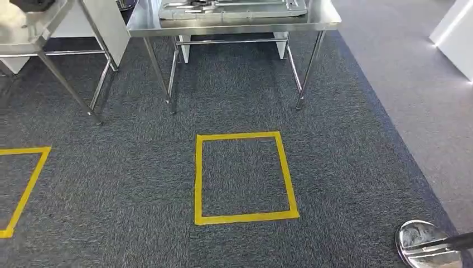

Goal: Take the parts from the cabinet and place them on the table.

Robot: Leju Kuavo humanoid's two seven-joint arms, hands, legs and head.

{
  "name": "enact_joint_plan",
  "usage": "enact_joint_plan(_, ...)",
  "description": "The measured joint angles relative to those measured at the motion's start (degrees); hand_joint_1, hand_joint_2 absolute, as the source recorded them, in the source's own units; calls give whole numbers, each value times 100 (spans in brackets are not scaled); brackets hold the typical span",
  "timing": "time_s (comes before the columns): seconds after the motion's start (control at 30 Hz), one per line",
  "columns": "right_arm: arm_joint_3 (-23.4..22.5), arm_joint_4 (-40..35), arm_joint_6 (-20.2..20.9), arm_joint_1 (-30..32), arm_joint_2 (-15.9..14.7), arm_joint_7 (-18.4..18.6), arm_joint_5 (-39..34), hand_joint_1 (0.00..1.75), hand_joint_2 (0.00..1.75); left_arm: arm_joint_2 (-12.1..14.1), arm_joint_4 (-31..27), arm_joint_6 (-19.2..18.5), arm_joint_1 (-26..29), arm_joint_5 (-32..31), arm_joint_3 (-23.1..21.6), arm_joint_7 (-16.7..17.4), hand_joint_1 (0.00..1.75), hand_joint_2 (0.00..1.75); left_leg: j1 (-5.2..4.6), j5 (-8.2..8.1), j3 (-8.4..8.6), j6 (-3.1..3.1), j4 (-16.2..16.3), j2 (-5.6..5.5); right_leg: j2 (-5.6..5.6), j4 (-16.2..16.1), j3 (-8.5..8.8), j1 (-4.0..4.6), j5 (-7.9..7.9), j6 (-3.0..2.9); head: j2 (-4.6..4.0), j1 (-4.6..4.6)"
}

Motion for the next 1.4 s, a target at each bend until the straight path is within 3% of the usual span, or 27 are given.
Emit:
enact_joint_plan(0.1,0,0,-2,28,-2,35,18,0,0,0,0,0,18,-9,-2,24,0,0,45,-763,-367,-108,963,182,-199,17,-76,30,59,-88,0,-85)
enact_joint_plan(0.17,0,2,0,60,-6,42,37,0,0,0,0,0,31,-9,-2,26,0,0,77,-1048,-613,-165,1730,206,-338,51,-131,50,70,-89,0,-85)
enact_joint_plan(0.23,2,7,2,54,-6,44,46,0,0,0,0,0,58,-11,-2,35,0,0,91,-830,-411,-181,1553,246,-454,104,-169,51,66,-80,0,-88)
enact_joint_plan(0.3,11,7,2,43,-2,42,53,0,0,0,0,0,61,-11,-2,35,0,0,91,-406,174,-161,587,350,-549,154,-177,44,45,-51,0,-88)
enact_joint_plan(0.33,20,5,2,41,0,44,59,0,0,0,0,0,53,-11,-2,35,0,0,82,-420,390,-131,158,510,-596,173,-176,49,28,-24,0,-88)
enact_joint_plan(0.37,24,7,2,48,0,55,77,0,0,0,0,0,45,-13,-5,37,0,0,13,-443,452,-67,110,596,-628,183,-199,74,27,12,0,-92)
enact_joint_plan(0.5,44,5,28,-11,2,63,120,0,0,0,0,-7,61,-11,-5,48,0,0,12,-402,351,115,35,430,-806,160,-148,95,39,158,0,-81)
enact_joint_plan(0.53,50,5,28,-7,0,61,125,0,0,-6,0,-7,69,-9,-5,50,0,0,49,-353,398,170,-29,402,-704,242,-156,59,-54,200,0,-90)
enact_joint_plan(0.6,70,5,28,3,0,61,136,0,0,-7,0,-9,54,0,-5,59,0,0,39,-309,336,237,-28,315,-340,924,-500,59,-495,209,0,-31)
enact_joint_plan(0.67,81,7,48,9,2,61,142,0,0,-9,0,-9,54,2,-5,59,0,0,7,-283,287,263,-21,210,-225,1755,-907,59,-823,201,0,-33)
enact_joint_plan(0.7,83,7,59,16,7,61,151,0,0,-9,0,-9,60,4,-5,61,0,0,-5,-273,276,262,-14,144,-216,1877,-979,64,-783,189,-2,-31)
enact_joint_plan(0.73,85,7,74,22,7,61,157,0,0,-9,0,-11,66,7,-5,68,0,0,-16,-271,273,261,2,67,-205,1708,-913,67,-582,170,0,-31)
enact_joint_plan(0.8,90,7,107,40,7,61,182,0,0,-7,0,-11,66,13,-5,83,0,0,-30,-269,273,255,38,-82,-86,851,-523,78,-32,97,0,-31)
enact_joint_plan(0.83,90,7,109,46,4,61,195,0,0,-9,0,-11,64,13,-5,85,0,0,-25,-267,258,251,53,-139,152,405,-343,93,142,42,0,-26)
enact_joint_plan(0.87,90,11,109,59,-11,61,197,0,0,-15,0,-11,51,13,-5,87,0,0,-65,-262,224,212,90,-180,313,292,-311,83,70,16,0,-39)
enact_joint_plan(0.93,112,11,109,47,-9,61,208,0,0,-18,0,-11,49,11,-5,94,0,0,-13,-220,155,141,92,-291,218,252,-314,118,78,28,0,-37)
enact_joint_plan(1.0,133,11,109,20,-2,61,219,0,0,-20,0,-11,71,9,-5,96,0,0,-29,-176,126,62,64,-423,95,171,-292,81,132,-33,0,-31)
enact_joint_plan(1.03,140,11,122,17,53,72,223,0,0,-9,0,-11,77,7,-5,103,0,0,-35,-245,113,52,148,-281,-20,113,-264,46,175,-47,0,-20)
enact_joint_plan(1.07,140,11,122,29,39,81,225,0,0,-7,0,-11,70,0,-5,109,0,0,-41,-430,13,16,362,-40,-64,88,-268,38,187,-84,0,-89)
enact_joint_plan(1.1,140,11,129,50,37,88,230,0,0,-7,0,-11,67,0,-5,109,0,0,-15,-667,-166,-13,746,86,-150,88,-282,41,190,-92,0,-105)
enact_joint_plan(1.17,144,13,173,68,37,92,252,0,0,-7,0,-13,64,-15,-5,118,0,0,40,-1043,-527,-82,1586,184,-319,93,-300,47,188,-93,0,-101)
enact_joint_plan(1.2,146,13,206,68,39,92,260,0,0,-7,0,-13,72,-20,-5,138,0,0,72,-1061,-593,-111,1777,205,-404,101,-302,44,184,-88,0,-105)
enact_joint_plan(1.23,153,13,219,63,39,92,267,0,0,-4,0,-13,82,-24,-5,146,0,0,96,-939,-503,-135,1653,232,-479,105,-299,37,178,-78,0,-103)
enact_joint_plan(1.3,168,11,225,54,53,92,286,0,0,2,0,-13,86,-26,-5,155,0,0,123,-516,-29,-160,815,322,-604,137,-284,15,148,-32,0,-105)
enact_joint_plan(1.33,168,11,227,51,55,92,300,0,0,4,0,-13,77,-31,-5,155,0,0,126,-326,268,-154,301,502,-663,163,-270,9,125,4,0,-107)
enact_joint_plan(1.37,168,11,229,55,53,90,304,0,0,2,0,-13,58,-31,-5,164,0,0,72,-430,363,-138,72,759,-713,189,-279,46,96,49,0,-120)
enact_joint_plan(1.4,173,11,240,55,53,85,313,0,0,4,0,-13,53,-31,-5,164,0,0,67,-391,351,-62,68,648,-763,205,-279,60,84,86,0,-114)
